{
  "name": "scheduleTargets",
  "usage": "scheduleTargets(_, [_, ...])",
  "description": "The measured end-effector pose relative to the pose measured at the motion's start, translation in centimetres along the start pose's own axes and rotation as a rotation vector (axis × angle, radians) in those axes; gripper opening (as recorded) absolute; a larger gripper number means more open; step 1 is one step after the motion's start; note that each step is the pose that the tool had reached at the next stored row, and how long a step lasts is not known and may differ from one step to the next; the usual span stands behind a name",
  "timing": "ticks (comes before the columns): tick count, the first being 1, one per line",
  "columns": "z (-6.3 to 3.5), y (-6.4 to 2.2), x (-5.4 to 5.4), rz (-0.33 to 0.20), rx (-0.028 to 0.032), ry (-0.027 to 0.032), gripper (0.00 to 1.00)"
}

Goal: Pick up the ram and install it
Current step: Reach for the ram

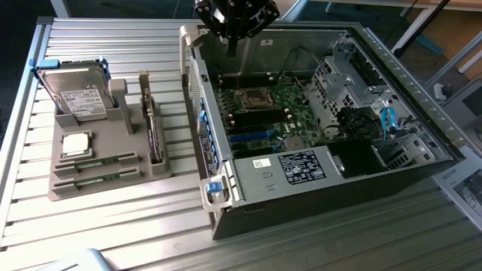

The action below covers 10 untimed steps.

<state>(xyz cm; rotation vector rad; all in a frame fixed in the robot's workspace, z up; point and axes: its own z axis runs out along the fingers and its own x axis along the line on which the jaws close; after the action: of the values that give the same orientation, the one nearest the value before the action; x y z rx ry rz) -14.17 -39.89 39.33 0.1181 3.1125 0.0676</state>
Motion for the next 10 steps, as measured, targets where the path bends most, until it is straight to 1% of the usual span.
scheduleTargets(10, [-0.04,-0.11,1.5,0.0,0.0,-0.0001,0.1])
